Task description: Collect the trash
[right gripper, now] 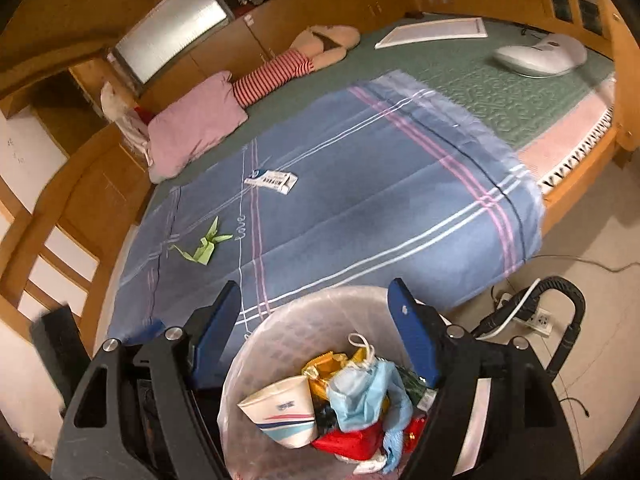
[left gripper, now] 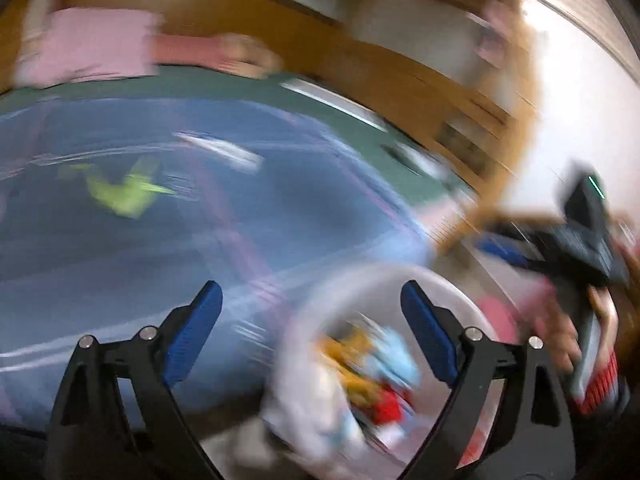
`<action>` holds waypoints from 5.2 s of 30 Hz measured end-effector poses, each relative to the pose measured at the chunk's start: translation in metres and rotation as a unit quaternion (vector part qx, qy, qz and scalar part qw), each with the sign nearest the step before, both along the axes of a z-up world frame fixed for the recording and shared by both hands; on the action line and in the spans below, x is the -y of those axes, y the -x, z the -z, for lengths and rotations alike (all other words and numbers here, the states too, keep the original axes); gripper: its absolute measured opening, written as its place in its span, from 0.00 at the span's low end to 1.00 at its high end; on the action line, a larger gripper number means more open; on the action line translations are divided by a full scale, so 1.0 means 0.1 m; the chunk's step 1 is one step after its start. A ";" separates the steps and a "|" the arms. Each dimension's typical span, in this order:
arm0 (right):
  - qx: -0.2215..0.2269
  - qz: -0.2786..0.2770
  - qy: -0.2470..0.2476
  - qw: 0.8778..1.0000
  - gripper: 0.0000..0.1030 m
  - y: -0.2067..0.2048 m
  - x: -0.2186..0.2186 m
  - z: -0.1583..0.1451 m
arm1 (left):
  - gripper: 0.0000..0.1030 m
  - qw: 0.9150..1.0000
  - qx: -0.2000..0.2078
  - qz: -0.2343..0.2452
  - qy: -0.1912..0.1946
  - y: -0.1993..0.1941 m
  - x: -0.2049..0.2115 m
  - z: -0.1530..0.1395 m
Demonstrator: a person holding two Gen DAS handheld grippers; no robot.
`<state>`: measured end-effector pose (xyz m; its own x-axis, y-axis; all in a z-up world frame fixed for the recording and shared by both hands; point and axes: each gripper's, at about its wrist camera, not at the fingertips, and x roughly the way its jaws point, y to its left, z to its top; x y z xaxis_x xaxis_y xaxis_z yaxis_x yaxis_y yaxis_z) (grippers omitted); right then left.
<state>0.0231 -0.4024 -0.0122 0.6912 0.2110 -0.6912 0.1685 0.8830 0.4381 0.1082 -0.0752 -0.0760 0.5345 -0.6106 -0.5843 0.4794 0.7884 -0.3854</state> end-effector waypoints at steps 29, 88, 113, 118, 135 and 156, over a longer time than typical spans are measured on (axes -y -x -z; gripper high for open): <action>-0.130 -0.151 0.179 0.963 0.82 -3.93 -1.30 1.33 | 0.56 0.974 -0.105 -0.136 -0.147 -2.23 -0.17 0.92; 0.077 -0.090 0.079 0.990 0.22 0.54 -0.45 -0.64 | 0.37 0.960 0.221 -0.106 -0.136 1.03 0.34 -1.30; 0.095 0.071 0.093 0.989 0.81 1.06 -0.01 -0.73 | 0.89 0.979 0.048 0.100 -0.170 1.19 1.04 -0.30; 0.113 0.075 0.168 0.976 0.94 1.15 -0.34 -0.95 | 0.96 0.970 0.101 -0.087 -0.202 1.22 0.67 -0.77; 0.169 0.018 0.261 0.950 0.97 1.23 -0.90 -1.13 | 0.97 0.935 0.186 -0.260 -0.151 1.59 -0.03 -1.67; 0.165 0.022 0.254 0.953 0.97 1.18 -0.91 -1.13 | 0.97 0.934 0.195 -0.257 -0.154 1.72 -0.01 -1.76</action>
